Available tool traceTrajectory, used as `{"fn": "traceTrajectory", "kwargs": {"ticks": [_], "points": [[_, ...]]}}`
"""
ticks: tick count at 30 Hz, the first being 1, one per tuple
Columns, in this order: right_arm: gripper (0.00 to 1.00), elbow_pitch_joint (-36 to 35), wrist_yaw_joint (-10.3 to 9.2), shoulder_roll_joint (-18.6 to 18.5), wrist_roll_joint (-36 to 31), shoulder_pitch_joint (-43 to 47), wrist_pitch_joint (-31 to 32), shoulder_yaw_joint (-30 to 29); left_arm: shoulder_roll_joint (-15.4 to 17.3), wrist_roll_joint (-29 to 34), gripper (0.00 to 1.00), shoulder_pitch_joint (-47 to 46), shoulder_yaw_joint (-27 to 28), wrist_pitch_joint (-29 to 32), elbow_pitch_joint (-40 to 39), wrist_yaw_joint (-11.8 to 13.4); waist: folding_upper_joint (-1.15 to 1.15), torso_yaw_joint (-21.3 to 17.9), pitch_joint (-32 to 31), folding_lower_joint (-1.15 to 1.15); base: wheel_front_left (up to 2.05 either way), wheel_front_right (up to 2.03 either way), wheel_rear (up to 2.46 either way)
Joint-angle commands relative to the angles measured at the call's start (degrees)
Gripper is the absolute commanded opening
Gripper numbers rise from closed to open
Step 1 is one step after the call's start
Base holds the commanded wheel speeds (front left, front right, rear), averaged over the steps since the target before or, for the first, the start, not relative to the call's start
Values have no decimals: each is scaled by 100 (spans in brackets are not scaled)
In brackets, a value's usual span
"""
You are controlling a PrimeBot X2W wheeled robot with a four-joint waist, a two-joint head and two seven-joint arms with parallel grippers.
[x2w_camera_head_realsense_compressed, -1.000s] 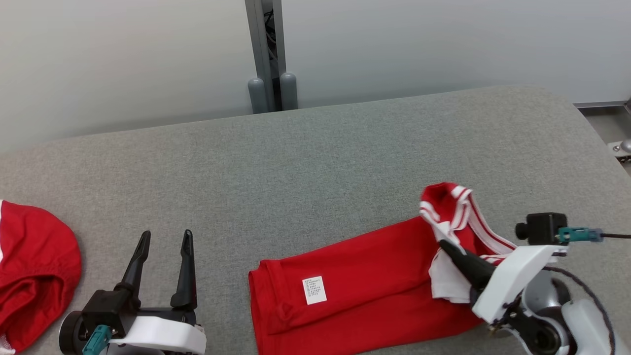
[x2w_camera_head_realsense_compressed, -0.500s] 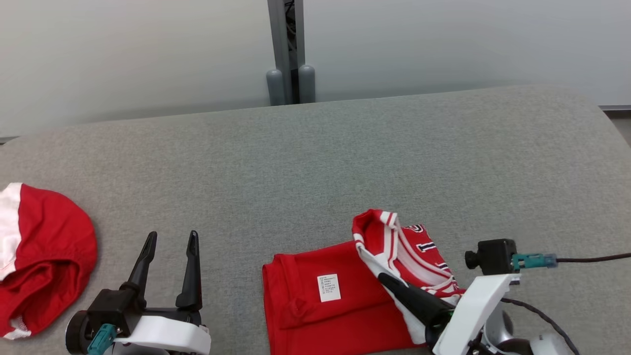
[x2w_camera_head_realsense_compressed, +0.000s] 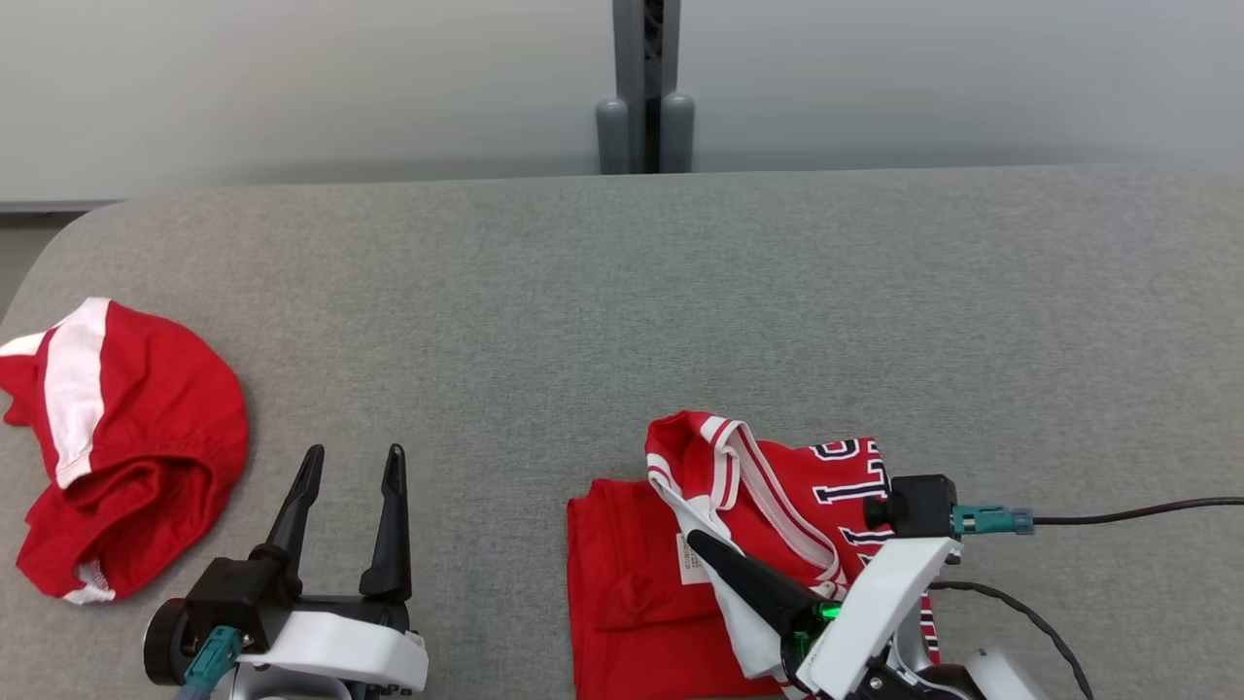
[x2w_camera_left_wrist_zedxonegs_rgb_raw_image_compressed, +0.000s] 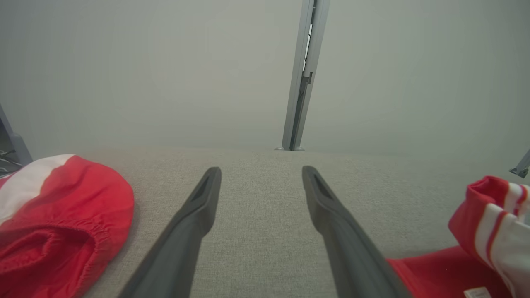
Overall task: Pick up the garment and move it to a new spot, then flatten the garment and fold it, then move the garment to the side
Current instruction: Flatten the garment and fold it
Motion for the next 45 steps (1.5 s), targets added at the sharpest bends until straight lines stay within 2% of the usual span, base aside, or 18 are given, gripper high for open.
{"fn": "traceTrajectory", "kwargs": {"ticks": [1, 20, 21, 22, 23, 30, 33, 36, 41, 45], "points": [[0, 158, 13, -23, 143, -134, -130, 105, 15, -33, 100, -134, -15, -27, 7, 9, 0, 126, 81, 0, 0, 0, 0], [0, 1752, 13, -22, 914, -941, -1012, 1057, 16, -109, 100, -256, -225, -27, 62, 54, 0, 615, 329, 0, 0, 0, 0], [5, 1823, 14, -20, 967, -972, -1045, 1104, 14, -106, 100, -251, -224, -27, 63, 53, 0, 620, 329, 0, 0, 0, 0], [46, 1876, 13, -19, 1011, -1013, -1086, 1161, 15, -103, 100, -244, -222, -27, 66, 53, 0, 623, 327, 0, 0, 0, 0], [100, 1905, 14, -17, 1069, -1053, -1115, 1226, 16, -100, 100, -235, -218, -27, 68, 53, 0, 623, 321, 0, 0, 0, 0], [100, 2002, 14, -17, 1460, -1282, -1267, 1660, 15, -69, 100, -157, -232, -28, 120, 61, 0, 555, 191, 0, 0, 0, 0], [100, 1962, 14, -20, 1423, -1413, -1334, 1833, 15, -60, 100, -125, -231, -28, 130, 61, 0, 505, 103, 0, 0, 0, 0], [100, 1961, 14, -24, 1114, -1586, -1341, 1985, 15, -50, 100, -28, -203, -28, 139, 60, 0, 418, -21, 0, 0, 0, 0], [100, 1704, 14, -25, 764, -1739, -1143, 1896, 16, -22, 100, 1, -151, -28, 121, 61, 0, 310, -141, 0, 0, 0, 0], [100, 1349, 13, -28, 407, -1731, -983, 1496, 16, -1, 100, 56, -97, -27, 93, 59, 0, 205, -201, 0, 0, 0, 0]]}}
